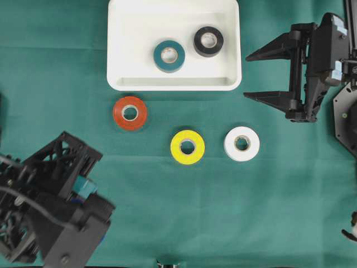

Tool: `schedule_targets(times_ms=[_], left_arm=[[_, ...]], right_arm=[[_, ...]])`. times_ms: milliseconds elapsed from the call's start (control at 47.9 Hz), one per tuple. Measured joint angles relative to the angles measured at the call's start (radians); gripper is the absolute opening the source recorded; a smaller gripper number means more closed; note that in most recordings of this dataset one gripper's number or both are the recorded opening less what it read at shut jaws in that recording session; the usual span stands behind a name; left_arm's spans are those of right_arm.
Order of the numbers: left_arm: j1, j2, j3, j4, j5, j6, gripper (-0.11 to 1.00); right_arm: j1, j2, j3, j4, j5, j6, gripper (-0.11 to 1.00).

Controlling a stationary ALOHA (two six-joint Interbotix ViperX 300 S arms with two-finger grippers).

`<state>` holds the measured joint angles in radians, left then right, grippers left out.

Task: Pick up the tape from a random location and place it into the white case.
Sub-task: 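Lift the blue tape roll and carry it up toward the tray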

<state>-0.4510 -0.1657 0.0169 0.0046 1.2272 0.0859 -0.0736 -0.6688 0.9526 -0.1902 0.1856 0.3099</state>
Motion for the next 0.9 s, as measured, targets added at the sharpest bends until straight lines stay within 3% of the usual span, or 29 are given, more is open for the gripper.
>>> schedule_targets(times_ms=[251, 898], left_arm=[[0.115, 0.000, 0.025, 0.000, -0.011, 0.000, 0.23], [0.581, 0.000, 0.078, 0.000, -0.086, 0.003, 0.23]], right_arm=[[0.000, 0.002, 0.002, 0.000, 0.006, 0.000, 0.82], [0.000, 0.000, 0.002, 0.002, 0.021, 0.000, 0.82]])
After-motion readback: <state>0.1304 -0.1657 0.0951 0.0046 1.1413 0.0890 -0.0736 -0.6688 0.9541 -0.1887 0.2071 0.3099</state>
